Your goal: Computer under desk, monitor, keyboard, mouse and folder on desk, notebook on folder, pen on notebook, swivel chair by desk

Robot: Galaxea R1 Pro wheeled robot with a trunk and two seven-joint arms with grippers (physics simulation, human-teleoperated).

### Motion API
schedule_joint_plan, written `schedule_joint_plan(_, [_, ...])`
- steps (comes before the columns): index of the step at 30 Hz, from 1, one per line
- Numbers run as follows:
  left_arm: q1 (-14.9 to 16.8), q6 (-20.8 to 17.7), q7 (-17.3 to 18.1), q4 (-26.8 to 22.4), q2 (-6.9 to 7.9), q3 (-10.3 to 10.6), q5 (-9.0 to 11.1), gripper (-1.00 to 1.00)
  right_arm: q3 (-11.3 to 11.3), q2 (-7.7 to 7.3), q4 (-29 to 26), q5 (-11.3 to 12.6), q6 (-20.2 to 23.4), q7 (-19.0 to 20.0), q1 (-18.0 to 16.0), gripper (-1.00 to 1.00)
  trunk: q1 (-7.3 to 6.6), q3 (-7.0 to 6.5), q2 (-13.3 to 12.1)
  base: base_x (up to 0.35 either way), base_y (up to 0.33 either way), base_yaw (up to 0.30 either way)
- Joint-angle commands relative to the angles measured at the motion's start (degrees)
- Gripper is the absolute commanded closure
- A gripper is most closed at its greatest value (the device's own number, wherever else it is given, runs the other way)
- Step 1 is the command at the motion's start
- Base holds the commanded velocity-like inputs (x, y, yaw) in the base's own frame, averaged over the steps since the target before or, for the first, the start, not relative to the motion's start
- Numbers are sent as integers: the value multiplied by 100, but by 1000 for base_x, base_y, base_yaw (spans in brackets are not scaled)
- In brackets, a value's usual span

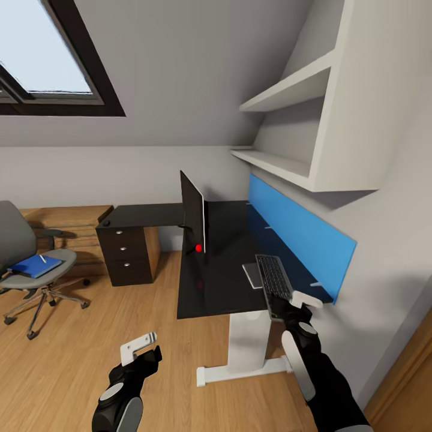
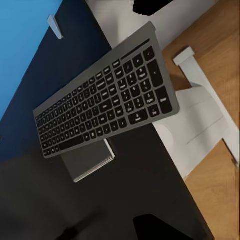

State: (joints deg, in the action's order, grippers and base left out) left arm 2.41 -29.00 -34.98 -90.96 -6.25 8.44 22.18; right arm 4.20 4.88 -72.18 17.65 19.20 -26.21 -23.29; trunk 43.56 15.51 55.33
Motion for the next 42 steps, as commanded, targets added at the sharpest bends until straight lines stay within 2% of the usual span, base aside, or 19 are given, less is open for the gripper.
schedule_joint_plan(1, [5,-9,-52,-8,1,7,53,-100,-33,-24,10,134,19,44,-4,-100,23,26,48,0,0,0])
schedule_joint_plan(4, [5,-8,-52,-9,1,8,53,-100,-255,-97,94,499,25,360,-5,-100,89,80,168,0,0,0])
schedule_joint_plan(10, [5,-9,-53,-9,1,9,53,-100,-905,-269,478,1404,50,1116,-6,-100,221,188,409,0,0,0])
schedule_joint_plan(14, [5,-9,-53,-9,1,9,53,-100,-1284,-397,751,1916,65,1528,-6,-100,309,260,569,0,0,0])
schedule_joint_plan(17, [5,-10,-53,-9,1,9,54,-100,-1511,-487,866,2245,71,1704,-3,-100,375,314,689,0,0,0])
schedule_joint_plan(18, [5,-10,-53,-9,1,9,54,-100,-1645,-534,911,2464,76,1771,-4,-100,397,332,729,0,0,0])
schedule_joint_plan(25, [6,-10,-53,-9,1,9,57,-100,-2109,-602,1017,3259,58,1878,-4,-100,551,457,1010,0,0,0])
schedule_joint_plan(28, [5,-10,-53,-9,1,11,58,-100,-2334,-611,1152,3497,45,1896,-4,-100,616,511,1131,0,0,0])
schedule_joint_plan(32, [5,-10,-53,-9,1,13,58,-100,-2658,-616,1364,3673,33,1909,-6,-100,704,583,1291,0,0,0])
schedule_joint_plan(35, [5,-10,-53,-1,-1,16,58,-100,-3173,-619,1526,3835,34,1904,-8,-100,770,637,1411,0,0,0])
schedule_joint_plan(37, [5,-10,-53,11,-4,17,58,-100,-3367,-620,1567,3886,42,1898,-9,-100,814,673,1491,0,0,0])
schedule_joint_plan(39, [5,-10,-53,19,-6,17,58,-100,-3444,-625,1583,3907,52,1892,-9,-100,858,709,1572,0,0,0])
schedule_joint_plan(40, [5,-10,-53,29,-8,17,58,-100,-3527,-702,1719,3999,120,1874,-20,-100,880,727,1612,0,0,0])
schedule_joint_plan(42, [7,-10,-53,31,-8,18,58,-100,-3548,-781,1904,4093,202,1863,-31,-100,924,763,1692,0,0,0])
